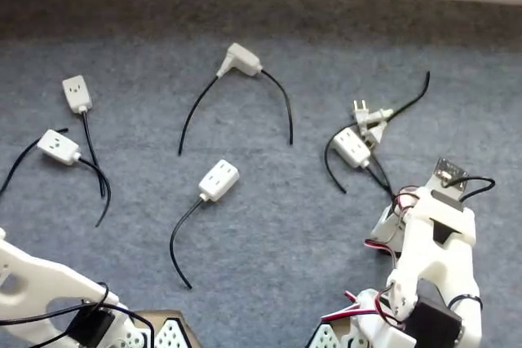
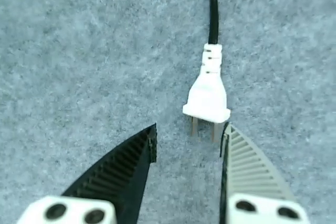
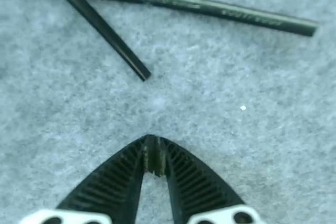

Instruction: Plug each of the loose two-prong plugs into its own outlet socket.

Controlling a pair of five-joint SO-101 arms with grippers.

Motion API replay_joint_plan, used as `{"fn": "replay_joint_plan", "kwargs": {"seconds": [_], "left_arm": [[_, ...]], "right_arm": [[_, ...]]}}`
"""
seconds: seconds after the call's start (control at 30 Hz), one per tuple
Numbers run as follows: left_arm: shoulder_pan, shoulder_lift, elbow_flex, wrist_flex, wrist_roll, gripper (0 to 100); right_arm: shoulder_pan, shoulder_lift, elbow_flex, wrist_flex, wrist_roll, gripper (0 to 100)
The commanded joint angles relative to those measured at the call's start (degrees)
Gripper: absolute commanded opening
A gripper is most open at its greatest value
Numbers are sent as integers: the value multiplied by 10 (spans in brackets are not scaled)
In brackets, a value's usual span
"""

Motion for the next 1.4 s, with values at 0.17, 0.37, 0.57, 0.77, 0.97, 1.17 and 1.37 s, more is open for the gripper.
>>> {"fn": "replay_joint_plan", "kwargs": {"seconds": [0.17,0.37,0.57,0.77,0.97,1.17,1.37], "left_arm": [[0,-23,-17,9,-35,196],[20,-8,-21,11,-33,196],[25,-9,-58,14,-32,196],[20,-5,-111,11,-32,196],[35,27,-95,9,-31,196],[64,98,-96,9,34,196],[84,102,-95,57,62,196]], "right_arm": [[-2,4,1,-14,7,9],[-2,4,1,-14,7,9],[-2,4,1,-14,7,9],[-2,4,1,-14,7,9],[-2,4,1,-14,7,9],[-2,4,1,-14,7,9],[-2,4,1,-14,7,9]]}}
